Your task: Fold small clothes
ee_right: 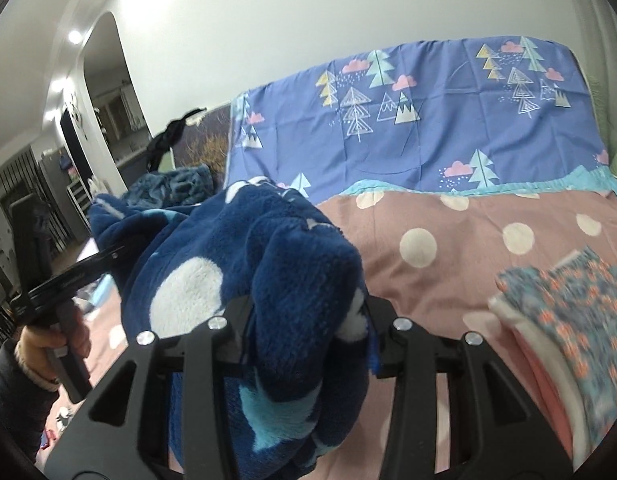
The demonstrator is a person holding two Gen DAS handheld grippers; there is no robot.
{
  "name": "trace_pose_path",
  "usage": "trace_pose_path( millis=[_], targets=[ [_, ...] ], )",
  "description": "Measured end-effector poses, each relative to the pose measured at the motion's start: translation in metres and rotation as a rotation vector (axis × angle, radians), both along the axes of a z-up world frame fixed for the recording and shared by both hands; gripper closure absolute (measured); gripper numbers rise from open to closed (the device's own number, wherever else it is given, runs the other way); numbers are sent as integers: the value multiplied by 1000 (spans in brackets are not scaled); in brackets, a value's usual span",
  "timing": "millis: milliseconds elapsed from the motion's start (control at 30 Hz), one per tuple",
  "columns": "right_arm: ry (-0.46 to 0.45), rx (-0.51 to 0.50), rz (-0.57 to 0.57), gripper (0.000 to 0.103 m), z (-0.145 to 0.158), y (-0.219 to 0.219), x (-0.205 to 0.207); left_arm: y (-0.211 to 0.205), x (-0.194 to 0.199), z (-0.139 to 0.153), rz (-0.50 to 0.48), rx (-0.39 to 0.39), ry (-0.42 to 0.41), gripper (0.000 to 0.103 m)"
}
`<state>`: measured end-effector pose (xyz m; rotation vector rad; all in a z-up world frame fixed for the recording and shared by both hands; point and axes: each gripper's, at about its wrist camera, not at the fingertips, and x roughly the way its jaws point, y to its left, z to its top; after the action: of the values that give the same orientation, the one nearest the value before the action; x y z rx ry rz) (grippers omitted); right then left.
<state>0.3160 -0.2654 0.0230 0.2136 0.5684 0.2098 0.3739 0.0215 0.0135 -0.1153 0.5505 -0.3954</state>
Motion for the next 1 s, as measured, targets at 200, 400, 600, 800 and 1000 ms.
trace_pose_path(
  millis=[200,400,600,800,1000],
  targets=[
    [17,-113,-61,64,-11,18,68,-7,33,-19,50,88,5,55],
    [-30,-244,-94,64,-16,43,112,-10,57,-33,97,149,-15,55],
    [-123,-415,-175,34,-51,74,137,-6,87,-78,212,249,69,45],
    [150,-534,-175,32,-140,77,143,-7,83,-148,117,365,248,35],
    [206,-370,-170,28,-116,54,124,-7,63,-147,91,304,253,30]
  ],
)
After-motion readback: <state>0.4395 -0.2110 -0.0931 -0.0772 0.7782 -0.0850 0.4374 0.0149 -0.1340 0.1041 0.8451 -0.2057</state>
